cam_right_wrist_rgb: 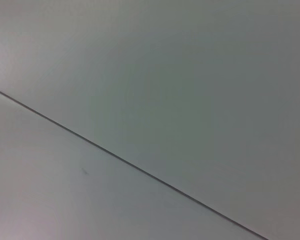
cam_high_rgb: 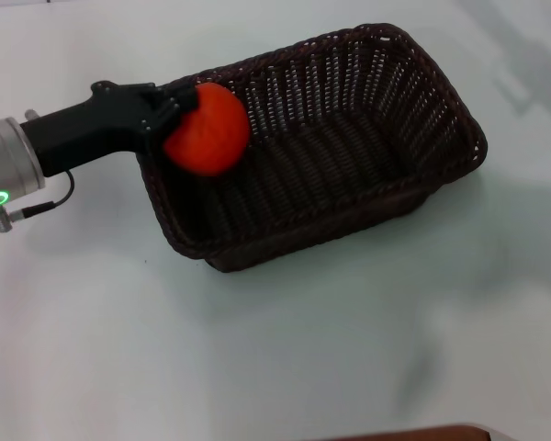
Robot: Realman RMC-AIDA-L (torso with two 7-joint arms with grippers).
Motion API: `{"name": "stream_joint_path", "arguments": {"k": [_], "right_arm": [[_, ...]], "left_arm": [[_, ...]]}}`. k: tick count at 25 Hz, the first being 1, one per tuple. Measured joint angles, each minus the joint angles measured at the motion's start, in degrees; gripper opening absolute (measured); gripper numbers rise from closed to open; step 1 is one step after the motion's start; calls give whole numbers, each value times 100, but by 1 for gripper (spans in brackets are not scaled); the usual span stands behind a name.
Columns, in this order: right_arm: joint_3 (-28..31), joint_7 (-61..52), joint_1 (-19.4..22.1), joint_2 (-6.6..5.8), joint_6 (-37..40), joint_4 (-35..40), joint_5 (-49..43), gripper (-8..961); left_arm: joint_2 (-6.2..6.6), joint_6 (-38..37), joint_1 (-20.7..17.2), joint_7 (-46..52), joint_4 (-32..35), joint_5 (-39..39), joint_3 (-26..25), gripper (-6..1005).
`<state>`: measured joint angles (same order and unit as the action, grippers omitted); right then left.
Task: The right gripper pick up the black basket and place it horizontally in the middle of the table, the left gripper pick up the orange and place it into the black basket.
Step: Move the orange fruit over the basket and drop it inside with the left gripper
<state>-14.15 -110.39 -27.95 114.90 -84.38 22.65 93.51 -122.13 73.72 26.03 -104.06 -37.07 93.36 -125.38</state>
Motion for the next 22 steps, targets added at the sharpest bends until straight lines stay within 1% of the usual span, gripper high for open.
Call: {"name": "stream_joint_path", "arguments": {"k": [6,15,22], "right_arm": [[31,0,0,-3,0,0,0,706],[62,0,-29,-3,1,2,0,705],[71,0,-27,-10,1,2,0,705]], "left_arm": [[-10,-322,0,0,-13,-11,-24,61],[61,-483,0,0,-26,-15,-28,60],[98,-513,-31,-9,-28,-29,-230,60]]}}
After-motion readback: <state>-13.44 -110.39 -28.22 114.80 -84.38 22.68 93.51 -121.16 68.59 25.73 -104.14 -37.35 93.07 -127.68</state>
